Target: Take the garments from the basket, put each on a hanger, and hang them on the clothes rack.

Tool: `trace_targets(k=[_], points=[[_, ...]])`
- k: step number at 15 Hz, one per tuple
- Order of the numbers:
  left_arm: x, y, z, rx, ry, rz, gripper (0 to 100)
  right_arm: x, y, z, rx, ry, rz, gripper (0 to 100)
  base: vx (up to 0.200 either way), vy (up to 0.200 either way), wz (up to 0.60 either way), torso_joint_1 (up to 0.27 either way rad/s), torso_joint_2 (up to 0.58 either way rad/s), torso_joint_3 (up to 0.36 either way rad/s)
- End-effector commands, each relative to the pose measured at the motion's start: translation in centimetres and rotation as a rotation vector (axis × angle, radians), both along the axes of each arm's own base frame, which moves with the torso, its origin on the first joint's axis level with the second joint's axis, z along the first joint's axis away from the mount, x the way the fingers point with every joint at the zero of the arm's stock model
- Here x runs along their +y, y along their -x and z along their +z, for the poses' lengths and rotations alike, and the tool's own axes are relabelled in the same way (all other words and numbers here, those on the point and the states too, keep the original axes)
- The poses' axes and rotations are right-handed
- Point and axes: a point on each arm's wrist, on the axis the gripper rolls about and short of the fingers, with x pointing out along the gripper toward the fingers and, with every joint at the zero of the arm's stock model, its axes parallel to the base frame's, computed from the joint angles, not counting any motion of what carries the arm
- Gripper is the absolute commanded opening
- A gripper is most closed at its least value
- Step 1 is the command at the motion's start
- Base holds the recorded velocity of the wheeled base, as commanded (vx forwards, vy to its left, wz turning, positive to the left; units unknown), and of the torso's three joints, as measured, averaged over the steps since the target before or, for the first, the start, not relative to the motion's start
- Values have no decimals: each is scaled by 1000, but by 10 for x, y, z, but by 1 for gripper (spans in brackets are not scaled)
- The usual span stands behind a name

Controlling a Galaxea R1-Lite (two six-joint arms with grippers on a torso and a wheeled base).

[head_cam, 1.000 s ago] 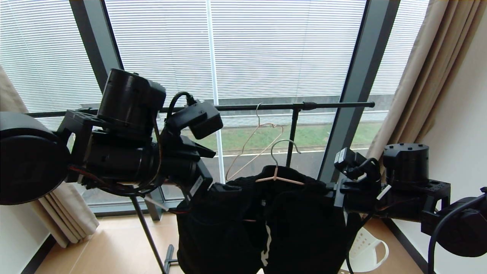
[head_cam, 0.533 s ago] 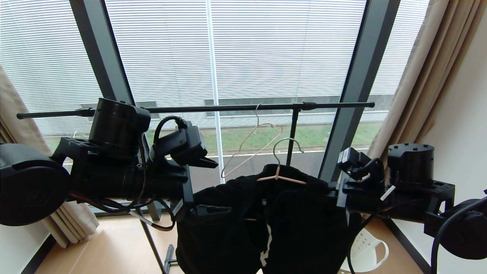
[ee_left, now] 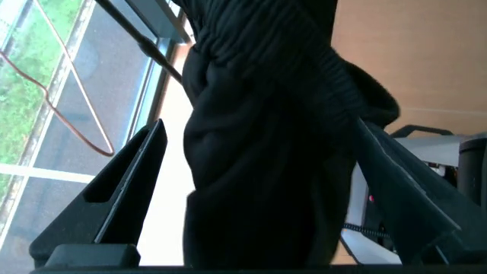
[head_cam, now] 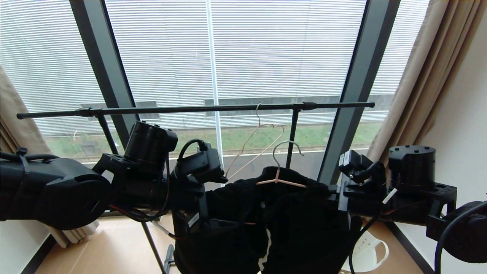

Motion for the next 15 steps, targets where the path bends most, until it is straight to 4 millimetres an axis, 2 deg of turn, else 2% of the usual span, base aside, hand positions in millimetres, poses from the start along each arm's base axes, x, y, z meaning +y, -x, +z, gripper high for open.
trace_targets(k=[1, 7, 8, 15], points=[[-3, -6, -8, 23, -11, 4, 100, -1, 6, 3, -6, -14, 31, 0, 0, 0, 0, 0, 0, 0], [-3, -6, -9, 27, -12, 7, 100, -1, 11, 3, -85, -42, 86, 0, 0, 0, 0, 0, 0, 0], [-3, -6, -9, 27, -12, 7, 0, -1, 10, 3, -91, -45, 86, 0, 0, 0, 0, 0, 0, 0], [2, 2, 0, 7, 1, 6, 0, -1, 8, -1, -78, -42, 85, 0, 0, 0, 0, 0, 0, 0]])
